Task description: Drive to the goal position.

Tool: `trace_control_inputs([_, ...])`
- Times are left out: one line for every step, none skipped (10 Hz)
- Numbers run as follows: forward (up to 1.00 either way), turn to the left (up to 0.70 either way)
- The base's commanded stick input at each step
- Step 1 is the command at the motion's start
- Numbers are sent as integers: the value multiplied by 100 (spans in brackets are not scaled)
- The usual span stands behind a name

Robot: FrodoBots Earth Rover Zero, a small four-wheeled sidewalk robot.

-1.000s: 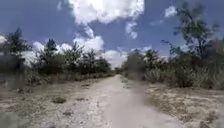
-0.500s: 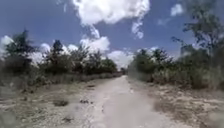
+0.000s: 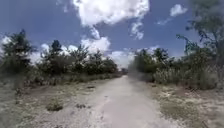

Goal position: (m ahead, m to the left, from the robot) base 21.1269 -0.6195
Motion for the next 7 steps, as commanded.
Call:
trace_control_inputs([45, 0])
trace_control_inputs([45, 0])
trace_control_inputs([45, 0])
trace_control_inputs([45, 0])
trace_control_inputs([45, 0])
trace_control_inputs([45, 0])
trace_control_inputs([45, 0])
